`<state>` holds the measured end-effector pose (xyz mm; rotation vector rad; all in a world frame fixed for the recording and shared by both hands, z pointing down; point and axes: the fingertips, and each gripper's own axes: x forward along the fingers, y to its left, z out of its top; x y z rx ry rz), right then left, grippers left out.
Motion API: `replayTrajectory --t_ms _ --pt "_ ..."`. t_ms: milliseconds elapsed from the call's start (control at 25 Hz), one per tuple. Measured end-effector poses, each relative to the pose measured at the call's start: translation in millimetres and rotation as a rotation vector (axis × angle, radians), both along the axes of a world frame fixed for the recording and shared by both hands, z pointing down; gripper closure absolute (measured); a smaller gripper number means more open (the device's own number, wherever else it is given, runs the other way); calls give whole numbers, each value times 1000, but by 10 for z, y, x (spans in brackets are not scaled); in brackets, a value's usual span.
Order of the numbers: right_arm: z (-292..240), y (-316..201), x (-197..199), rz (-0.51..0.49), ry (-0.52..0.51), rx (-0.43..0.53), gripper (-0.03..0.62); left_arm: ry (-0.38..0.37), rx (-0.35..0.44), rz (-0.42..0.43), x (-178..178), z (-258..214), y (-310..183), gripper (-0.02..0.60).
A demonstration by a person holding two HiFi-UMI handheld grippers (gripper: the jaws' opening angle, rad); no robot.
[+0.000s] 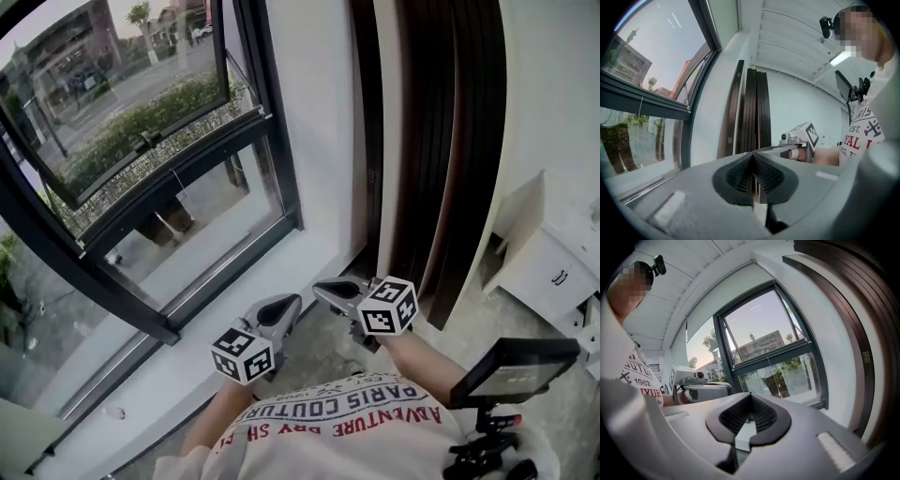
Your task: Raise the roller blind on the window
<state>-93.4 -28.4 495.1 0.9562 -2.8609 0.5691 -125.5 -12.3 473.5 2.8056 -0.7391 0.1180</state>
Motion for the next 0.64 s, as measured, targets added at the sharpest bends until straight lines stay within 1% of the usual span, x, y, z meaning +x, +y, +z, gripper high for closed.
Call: replayTrajectory --t_ms 200,360,640 --pt "9 112 -50 10 6 -3 588 7 -1 7 -65 -35 95 578" --pt "-16 153 -1 7 12 -1 588 0 -2 9 -13 -44 119 578" --pt "164 167 213 37 3 -27 588 -10 -25 17 144 114 125 578"
